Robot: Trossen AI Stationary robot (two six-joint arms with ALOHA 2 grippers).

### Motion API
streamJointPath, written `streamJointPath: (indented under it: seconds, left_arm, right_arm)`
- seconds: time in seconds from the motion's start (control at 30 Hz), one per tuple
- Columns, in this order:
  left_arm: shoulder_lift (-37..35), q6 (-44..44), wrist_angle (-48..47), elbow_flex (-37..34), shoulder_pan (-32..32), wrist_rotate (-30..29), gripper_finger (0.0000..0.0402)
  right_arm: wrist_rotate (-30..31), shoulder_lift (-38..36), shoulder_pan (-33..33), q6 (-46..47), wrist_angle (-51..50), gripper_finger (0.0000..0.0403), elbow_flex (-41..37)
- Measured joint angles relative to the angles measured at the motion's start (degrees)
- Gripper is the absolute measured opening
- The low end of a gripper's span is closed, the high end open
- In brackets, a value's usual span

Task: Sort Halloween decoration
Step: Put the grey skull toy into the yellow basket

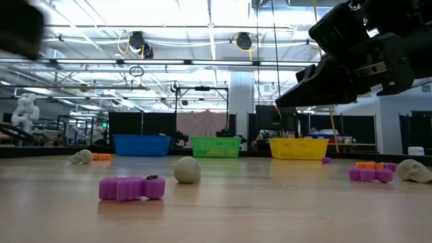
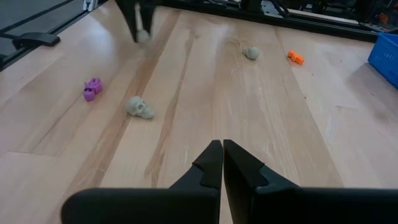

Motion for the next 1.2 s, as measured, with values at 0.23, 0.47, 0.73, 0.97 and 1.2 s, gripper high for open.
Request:
streamJointPath:
  seconds: [0.23, 0.47, 0.73, 0.97, 1.2]
  left_arm:
    - [-0.92, 15.58, 4.70, 0.02, 6.73, -6.27, 0.0044]
    - [-0.94, 34.10, 17.85, -2.14, 16.13, -6.39, 0.0044]
    - [-1.03, 52.28, 32.30, -2.99, 28.09, -4.62, 0.0044]
    - [-1.03, 62.02, 42.73, -2.99, 35.59, -3.33, 0.0044]
    - [-1.04, 66.90, 54.27, -2.97, 43.94, 2.51, 0.0044]
  right_arm:
    - [0.00, -0.02, 0.07, -0.50, 0.66, 0.0000, 0.00]
    - [0.01, -1.54, 0.09, -1.15, 0.21, 0.0000, 0.00]
    - [0.16, -7.01, 0.43, -2.59, -3.49, 0.0000, 0.00]
    - [0.46, -13.06, 2.36, -2.58, -8.44, 0.0000, 0.00]
    - [0.15, -18.16, 5.56, -1.55, -13.05, 0.0000, 0.00]
